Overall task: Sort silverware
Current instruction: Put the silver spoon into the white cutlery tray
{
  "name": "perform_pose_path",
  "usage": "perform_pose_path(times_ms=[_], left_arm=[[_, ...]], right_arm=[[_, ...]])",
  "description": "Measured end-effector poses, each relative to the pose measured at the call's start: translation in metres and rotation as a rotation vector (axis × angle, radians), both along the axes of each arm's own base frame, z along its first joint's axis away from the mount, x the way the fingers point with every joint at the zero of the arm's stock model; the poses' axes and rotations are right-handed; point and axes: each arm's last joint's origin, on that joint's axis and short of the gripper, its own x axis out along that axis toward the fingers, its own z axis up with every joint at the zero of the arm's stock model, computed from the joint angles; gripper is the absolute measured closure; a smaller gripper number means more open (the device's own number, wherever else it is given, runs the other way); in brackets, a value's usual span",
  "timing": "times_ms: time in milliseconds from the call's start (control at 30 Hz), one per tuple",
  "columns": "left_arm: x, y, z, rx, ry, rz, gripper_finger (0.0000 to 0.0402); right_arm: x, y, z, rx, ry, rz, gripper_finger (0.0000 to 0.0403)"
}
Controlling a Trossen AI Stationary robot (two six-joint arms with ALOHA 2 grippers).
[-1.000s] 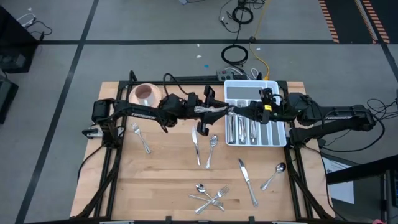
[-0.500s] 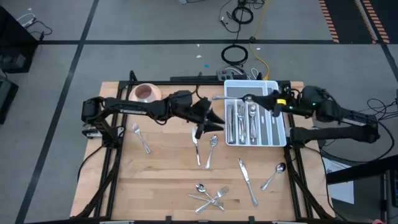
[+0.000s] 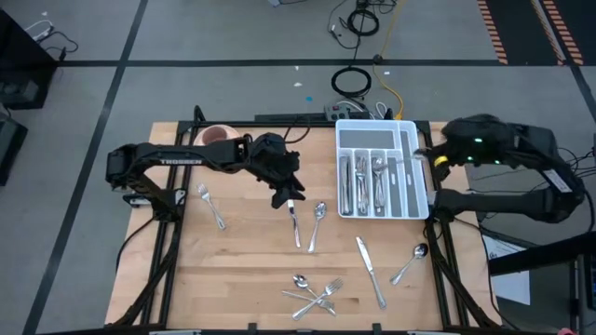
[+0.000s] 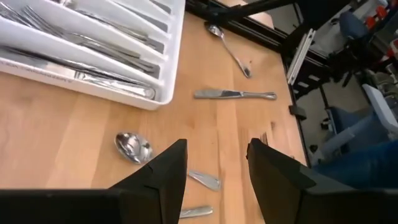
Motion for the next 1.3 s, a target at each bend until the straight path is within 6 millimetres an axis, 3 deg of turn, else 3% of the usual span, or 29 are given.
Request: perform_pose_path(times_ms=[167,300,533,767,1067,1300], left_arm=[[-0.001,-0.004,-0.002,-0.011,0.027,-0.017,0.0230],[-0.005,-0.007,-0.006,-0.027,0.082,-0.033,0.0230],[-0.011,-0.008,-0.012,-0.039,0.174,-0.037,0.0230],[-0.011,-0.008,-0.012,-0.023,0.169,-0.052,0.0230],[-0.011,-0.008,-0.012,-0.003,0.159,-0.069,0.0230],[-0.011,-0.008,-0.012,-0.002,0.158,-0.070,0.0230]], right_arm=[[0.039,-0.015,-0.006,-0.031,0.242,0.236,0.0402],[0.070,-0.030,-0.023,-0.071,0.491,0.413,0.0402],[0.113,-0.060,-0.052,0.034,0.676,0.673,0.0403],[0.126,-0.100,-0.076,0.162,0.673,0.771,0.0403],[0.119,-0.148,-0.097,0.276,0.515,0.857,0.0403],[0.120,-0.180,-0.130,0.429,0.412,0.933,0.0403]])
